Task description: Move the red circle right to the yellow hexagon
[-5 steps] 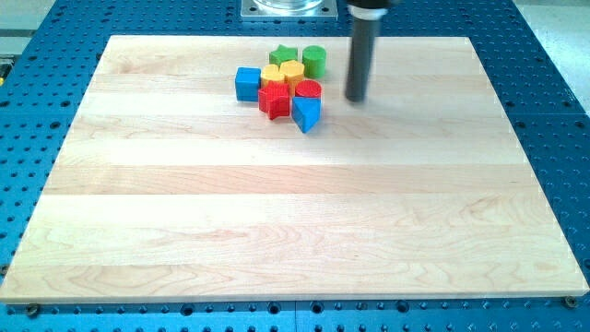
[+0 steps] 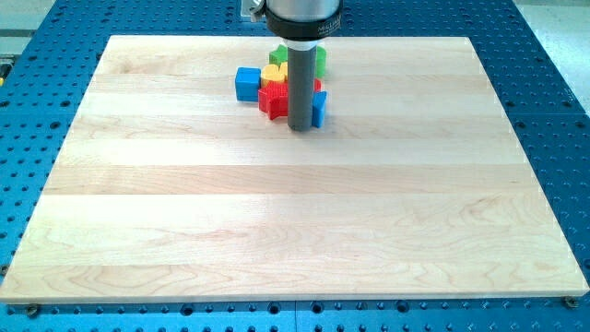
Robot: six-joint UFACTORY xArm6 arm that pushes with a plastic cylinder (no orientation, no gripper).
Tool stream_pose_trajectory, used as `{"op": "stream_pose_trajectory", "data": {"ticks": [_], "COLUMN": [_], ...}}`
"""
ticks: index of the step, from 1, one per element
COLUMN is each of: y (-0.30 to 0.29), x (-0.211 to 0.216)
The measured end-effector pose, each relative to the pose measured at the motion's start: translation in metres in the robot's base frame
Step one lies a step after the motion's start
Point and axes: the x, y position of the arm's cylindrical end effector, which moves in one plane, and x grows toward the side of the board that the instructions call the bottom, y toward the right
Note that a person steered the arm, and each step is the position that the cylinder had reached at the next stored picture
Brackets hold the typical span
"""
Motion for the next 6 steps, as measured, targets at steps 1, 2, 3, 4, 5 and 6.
{"op": "stream_pose_trajectory", "data": {"ticks": [1, 2, 3, 4, 5, 6], "y": [0.002, 0.002, 0.021, 0.025, 0.055, 0.112], "x": [-0.031, -0.039, -0.044, -0.054, -0.052, -0.042]}}
